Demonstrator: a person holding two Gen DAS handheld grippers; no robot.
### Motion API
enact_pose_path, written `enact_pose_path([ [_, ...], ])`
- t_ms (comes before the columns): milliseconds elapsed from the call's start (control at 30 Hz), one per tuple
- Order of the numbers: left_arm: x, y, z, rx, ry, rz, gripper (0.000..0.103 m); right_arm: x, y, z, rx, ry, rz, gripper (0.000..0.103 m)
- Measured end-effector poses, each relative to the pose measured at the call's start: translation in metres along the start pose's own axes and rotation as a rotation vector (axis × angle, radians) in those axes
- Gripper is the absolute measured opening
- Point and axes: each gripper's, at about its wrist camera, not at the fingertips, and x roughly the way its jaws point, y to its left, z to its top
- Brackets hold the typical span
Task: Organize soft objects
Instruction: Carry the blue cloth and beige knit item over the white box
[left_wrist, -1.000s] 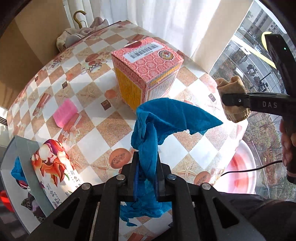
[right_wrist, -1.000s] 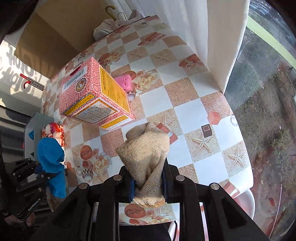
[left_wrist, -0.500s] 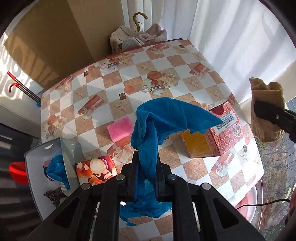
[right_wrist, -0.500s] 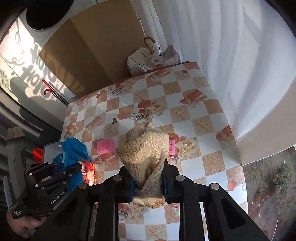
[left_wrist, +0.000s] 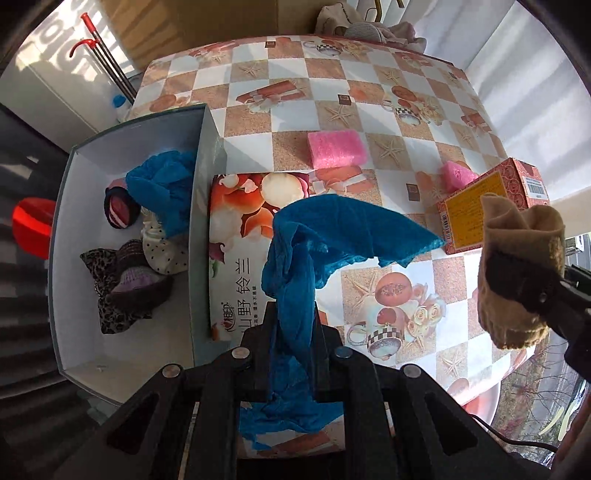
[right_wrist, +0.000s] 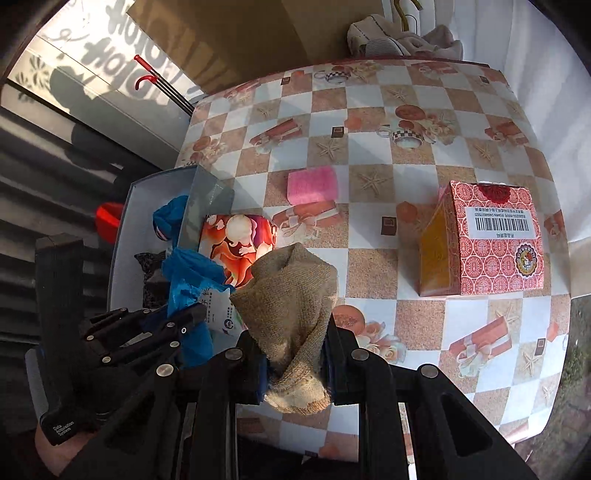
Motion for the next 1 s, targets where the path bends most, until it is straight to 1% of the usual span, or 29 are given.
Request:
enact_pose_path([
  [200, -0.004, 0.037, -0.009, -0.100, -0.009, -0.003, 0.015, 0.010, 0.041, 0.001, -0.126, 0.031, 0.003, 0.024],
  [433, -0.009, 0.063, -0.016, -0.141, -0.025, 0.012, 0.015, 0.020, 0.086, -0.003, -0.263, 0.043, 0.007, 0.024],
  [567, -0.015, 0.076, -0.020, -0.151, -0.037, 0.023, 0.015, 0.028, 0.101, -0.005, -0.294, 0.061, 0.004, 0.024],
  [1000, -0.014, 0.112, -0.031, -0.213, -0.041, 0.013, 0.015, 0.044, 0.141, -0.009, -0.383, 0.099, -0.035, 0.024],
])
